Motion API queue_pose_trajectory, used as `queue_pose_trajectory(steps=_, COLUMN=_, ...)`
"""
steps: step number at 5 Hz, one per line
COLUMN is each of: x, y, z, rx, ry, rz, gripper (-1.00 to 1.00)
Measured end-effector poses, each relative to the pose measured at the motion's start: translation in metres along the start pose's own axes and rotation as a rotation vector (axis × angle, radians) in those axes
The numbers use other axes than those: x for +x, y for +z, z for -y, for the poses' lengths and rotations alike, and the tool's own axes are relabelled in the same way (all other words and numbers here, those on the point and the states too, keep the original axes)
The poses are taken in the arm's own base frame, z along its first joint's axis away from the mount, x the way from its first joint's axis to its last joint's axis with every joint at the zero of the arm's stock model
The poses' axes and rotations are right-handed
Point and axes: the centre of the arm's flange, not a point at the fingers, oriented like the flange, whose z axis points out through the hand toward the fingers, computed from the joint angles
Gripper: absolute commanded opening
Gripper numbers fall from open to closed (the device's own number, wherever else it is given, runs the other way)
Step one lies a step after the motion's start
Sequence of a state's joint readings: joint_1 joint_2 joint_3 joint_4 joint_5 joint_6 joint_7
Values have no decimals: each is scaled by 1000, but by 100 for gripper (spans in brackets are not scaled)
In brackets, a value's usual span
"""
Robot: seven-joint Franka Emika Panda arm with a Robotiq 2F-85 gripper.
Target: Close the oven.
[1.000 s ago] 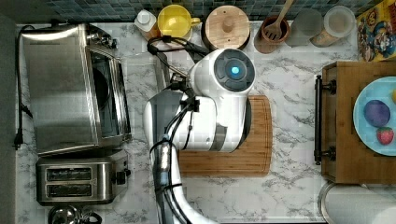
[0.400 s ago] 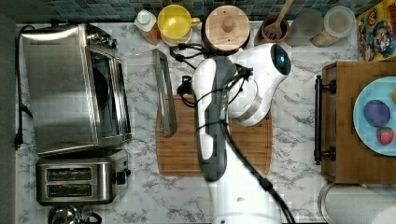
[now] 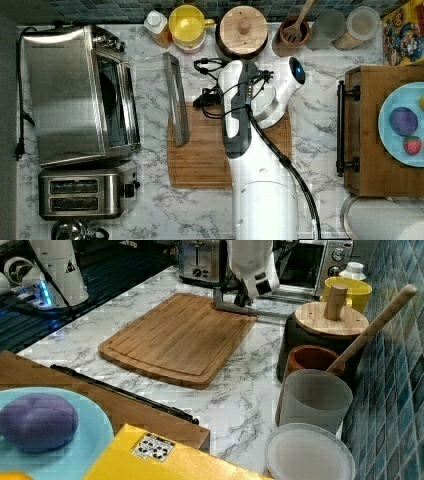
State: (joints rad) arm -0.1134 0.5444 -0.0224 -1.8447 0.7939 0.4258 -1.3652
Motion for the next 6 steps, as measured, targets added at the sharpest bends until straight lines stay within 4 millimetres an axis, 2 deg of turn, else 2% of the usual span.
queue_pose_trajectory(steps=1, x=0, y=9, z=3, rx=2, ry=-118, rz=-45, gripper=-100)
queue_pose_trajectory(steps=2, x=2, y=6, z=16, rx=7, ry=-164, rz=-50, gripper=-100)
queue_pose_trajectory(steps=4, x=23, y=13, z=34, rx=-3, ry=-222, rz=-45, gripper=-100)
queue_pose_trajectory(steps=6, x=28, y=45, z=39, rx=-65, ry=-294, rz=64, gripper=-100)
